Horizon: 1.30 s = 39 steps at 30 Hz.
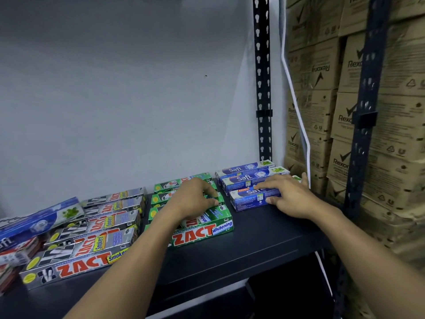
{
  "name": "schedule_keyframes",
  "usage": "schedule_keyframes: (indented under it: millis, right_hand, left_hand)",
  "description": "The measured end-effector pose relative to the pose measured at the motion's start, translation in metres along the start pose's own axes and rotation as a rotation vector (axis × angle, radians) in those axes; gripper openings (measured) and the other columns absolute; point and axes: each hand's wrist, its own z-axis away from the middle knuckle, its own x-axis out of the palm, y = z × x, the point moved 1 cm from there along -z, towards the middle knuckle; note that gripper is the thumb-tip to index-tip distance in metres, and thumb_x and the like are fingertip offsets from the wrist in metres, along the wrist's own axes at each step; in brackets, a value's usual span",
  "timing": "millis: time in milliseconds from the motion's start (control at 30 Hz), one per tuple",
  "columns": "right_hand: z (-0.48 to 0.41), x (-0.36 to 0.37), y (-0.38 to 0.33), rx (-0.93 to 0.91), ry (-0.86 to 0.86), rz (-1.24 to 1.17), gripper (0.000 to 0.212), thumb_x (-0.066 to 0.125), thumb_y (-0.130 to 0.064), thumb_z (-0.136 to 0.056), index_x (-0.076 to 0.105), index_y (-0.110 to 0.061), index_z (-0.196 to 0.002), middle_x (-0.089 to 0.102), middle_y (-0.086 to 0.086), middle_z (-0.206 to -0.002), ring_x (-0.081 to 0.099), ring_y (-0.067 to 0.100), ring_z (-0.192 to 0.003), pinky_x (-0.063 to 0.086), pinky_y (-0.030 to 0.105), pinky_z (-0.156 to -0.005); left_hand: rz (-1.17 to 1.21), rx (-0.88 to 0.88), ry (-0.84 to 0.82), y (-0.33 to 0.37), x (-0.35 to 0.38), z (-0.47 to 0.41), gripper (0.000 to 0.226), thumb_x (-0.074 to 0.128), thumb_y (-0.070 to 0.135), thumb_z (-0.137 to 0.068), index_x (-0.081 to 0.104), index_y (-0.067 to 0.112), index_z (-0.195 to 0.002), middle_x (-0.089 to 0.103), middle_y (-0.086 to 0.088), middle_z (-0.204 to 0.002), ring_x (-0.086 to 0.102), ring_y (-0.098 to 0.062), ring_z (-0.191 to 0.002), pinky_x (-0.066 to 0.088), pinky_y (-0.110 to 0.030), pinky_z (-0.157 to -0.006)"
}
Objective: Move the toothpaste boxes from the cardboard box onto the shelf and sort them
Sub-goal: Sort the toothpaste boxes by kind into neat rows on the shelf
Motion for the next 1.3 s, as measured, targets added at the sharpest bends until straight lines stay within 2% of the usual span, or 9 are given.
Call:
schedule_keyframes:
  millis: [200, 333, 500, 600, 700, 767, 933, 1200, 1300]
  right_hand:
    - [0.004, 0.009, 0.002, -0.038, 0.062, 0.018, 0.045, 0.06, -0.032, -0.095, 0.051, -0.056, -0.131, 0.046, -0.024, -0.139, 0.028, 0.006, -0.14, -0.018, 0.065, -0.112]
    - [0.004, 0.008, 0.0, -0.027, 0.053, 0.054, 0.048, 0.059, -0.034, -0.096, 0.046, -0.058, -0.135, 0.041, -0.024, -0.146, 0.019, 0.009, -0.146, -0.017, 0.068, -0.111]
    - [0.004, 0.009, 0.01, 0.059, 0.167, -0.072, 0.048, 0.066, -0.031, -0.087, 0.054, -0.057, -0.126, 0.041, -0.017, -0.145, 0.022, 0.012, -0.144, 0.001, 0.07, -0.115]
    - [0.006, 0.006, 0.017, 0.153, 0.223, -0.207, 0.043, 0.069, -0.021, -0.087, 0.064, -0.047, -0.121, 0.043, -0.009, -0.145, 0.031, 0.017, -0.139, 0.019, 0.059, -0.117]
    - [0.006, 0.006, 0.018, 0.157, 0.221, -0.267, 0.04, 0.069, -0.013, -0.088, 0.068, -0.034, -0.122, 0.045, -0.003, -0.145, 0.035, 0.018, -0.138, 0.025, 0.036, -0.118]
    - [0.005, 0.007, 0.019, 0.155, 0.213, -0.283, 0.04, 0.069, -0.01, -0.088, 0.069, -0.032, -0.122, 0.045, -0.002, -0.144, 0.036, 0.018, -0.138, 0.026, 0.032, -0.115]
    - [0.004, 0.007, 0.02, 0.182, 0.208, -0.296, 0.039, 0.07, -0.011, -0.088, 0.07, -0.033, -0.12, 0.047, -0.001, -0.142, 0.038, 0.019, -0.136, 0.03, 0.036, -0.117]
    - [0.003, 0.006, 0.02, 0.179, 0.22, -0.31, 0.037, 0.071, -0.01, -0.087, 0.071, -0.033, -0.116, 0.051, -0.003, -0.137, 0.041, 0.018, -0.133, 0.03, 0.033, -0.115]
    - [0.004, 0.005, 0.019, 0.17, 0.219, -0.292, 0.04, 0.072, -0.013, -0.086, 0.069, -0.035, -0.119, 0.05, -0.003, -0.14, 0.039, 0.018, -0.136, 0.027, 0.036, -0.117]
  left_hand:
    - [-0.051, -0.012, -0.014, 0.004, -0.002, -0.004, 0.02, 0.074, 0.03, -0.087, 0.075, 0.023, -0.107, 0.071, 0.002, -0.109, 0.061, -0.011, -0.085, 0.042, -0.024, -0.071]
    - [-0.064, 0.011, -0.002, 0.012, 0.0, -0.007, 0.028, 0.074, 0.024, -0.086, 0.073, 0.021, -0.114, 0.07, 0.002, -0.112, 0.062, -0.011, -0.091, 0.044, -0.023, -0.077]
    - [-0.035, 0.093, -0.01, 0.032, 0.011, -0.018, 0.045, 0.08, 0.036, -0.081, 0.07, 0.021, -0.122, 0.07, 0.004, -0.119, 0.062, -0.01, -0.098, 0.045, -0.023, -0.084]
    - [-0.058, 0.104, -0.042, 0.038, 0.017, -0.026, 0.055, 0.082, 0.039, -0.078, 0.067, 0.017, -0.126, 0.069, 0.0, -0.124, 0.064, -0.015, -0.108, 0.051, -0.033, -0.097]
    - [-0.086, 0.107, -0.07, 0.039, 0.021, -0.029, 0.049, 0.081, 0.036, -0.08, 0.07, 0.012, -0.121, 0.072, -0.003, -0.114, 0.066, -0.016, -0.1, 0.053, -0.035, -0.093]
    - [-0.068, 0.112, -0.071, 0.039, 0.022, -0.029, 0.039, 0.081, 0.032, -0.081, 0.074, 0.01, -0.112, 0.074, -0.005, -0.104, 0.067, -0.016, -0.092, 0.055, -0.037, -0.088]
    - [-0.048, 0.116, -0.052, 0.039, 0.023, -0.029, 0.032, 0.081, 0.029, -0.081, 0.076, 0.01, -0.106, 0.075, -0.005, -0.098, 0.067, -0.017, -0.088, 0.056, -0.038, -0.086]
    - [0.021, 0.094, -0.043, 0.03, 0.025, -0.028, 0.041, 0.086, 0.031, -0.075, 0.074, 0.016, -0.111, 0.074, 0.0, -0.1, 0.069, -0.013, -0.092, 0.056, -0.036, -0.09]
    - [0.026, 0.097, 0.006, 0.021, 0.014, -0.017, 0.044, 0.083, 0.029, -0.078, 0.071, 0.019, -0.119, 0.073, 0.003, -0.112, 0.067, -0.01, -0.1, 0.051, -0.025, -0.088]
